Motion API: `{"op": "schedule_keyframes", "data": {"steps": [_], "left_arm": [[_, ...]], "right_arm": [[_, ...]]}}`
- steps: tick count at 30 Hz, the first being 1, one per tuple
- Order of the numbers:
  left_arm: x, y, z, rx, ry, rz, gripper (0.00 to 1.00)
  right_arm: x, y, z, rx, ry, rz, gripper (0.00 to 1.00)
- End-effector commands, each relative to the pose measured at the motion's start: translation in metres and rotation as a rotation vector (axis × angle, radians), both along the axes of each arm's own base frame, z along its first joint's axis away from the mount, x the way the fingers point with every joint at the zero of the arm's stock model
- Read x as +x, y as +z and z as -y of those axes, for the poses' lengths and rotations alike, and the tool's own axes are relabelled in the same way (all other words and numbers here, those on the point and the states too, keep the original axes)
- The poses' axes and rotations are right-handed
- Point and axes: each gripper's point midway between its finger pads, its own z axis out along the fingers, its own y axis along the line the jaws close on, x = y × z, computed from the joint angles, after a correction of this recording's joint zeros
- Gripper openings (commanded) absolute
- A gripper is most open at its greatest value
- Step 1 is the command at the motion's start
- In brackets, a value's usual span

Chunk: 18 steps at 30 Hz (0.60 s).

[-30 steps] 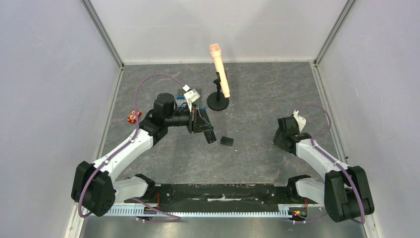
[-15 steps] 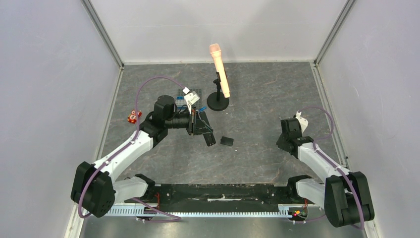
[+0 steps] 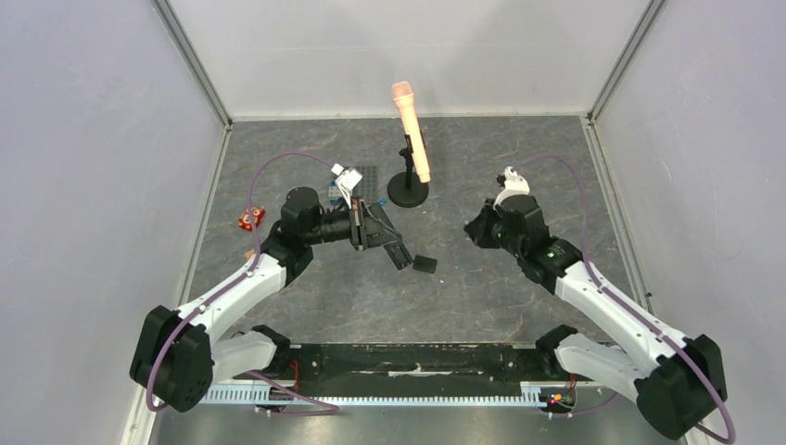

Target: Load the batteries into the remote control

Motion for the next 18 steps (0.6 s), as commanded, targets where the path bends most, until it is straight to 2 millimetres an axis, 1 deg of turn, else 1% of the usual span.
{"op": "schedule_keyframes", "data": {"steps": [1, 3, 5, 7, 10, 11, 14, 18], "left_arm": [[0.002, 0.044, 0.002, -0.169, 0.048, 0.015, 0.02], [0.002, 0.049, 0.001, -0.206, 0.064, -0.015, 0.02], [0.002, 0.050, 0.001, -0.227, 0.075, -0.048, 0.02], [0.003, 0.052, 0.001, -0.248, 0.090, -0.086, 0.02], [0.005, 0.053, -0.001, -0.279, 0.123, -0.148, 0.02], [0.006, 0.054, -0.001, -0.290, 0.135, -0.166, 0.02], [0.005, 0.059, -0.002, -0.322, 0.137, -0.195, 0.02], [0.003, 0.062, -0.003, -0.344, 0.144, -0.224, 0.02]], "right_arm": [[0.007, 0.103, -0.048, 0.139, 0.184, 0.280, 0.00], [-0.002, 0.138, -0.069, 0.192, 0.288, 0.375, 0.00], [-0.012, 0.164, -0.087, 0.228, 0.373, 0.441, 0.00], [-0.023, 0.184, -0.102, 0.254, 0.450, 0.497, 0.00], [-0.041, 0.204, -0.124, 0.267, 0.555, 0.564, 0.00], [-0.047, 0.209, -0.130, 0.269, 0.585, 0.581, 0.00], [-0.065, 0.215, -0.147, 0.258, 0.670, 0.616, 0.00], [-0.084, 0.213, -0.165, 0.231, 0.763, 0.630, 0.01]]}}
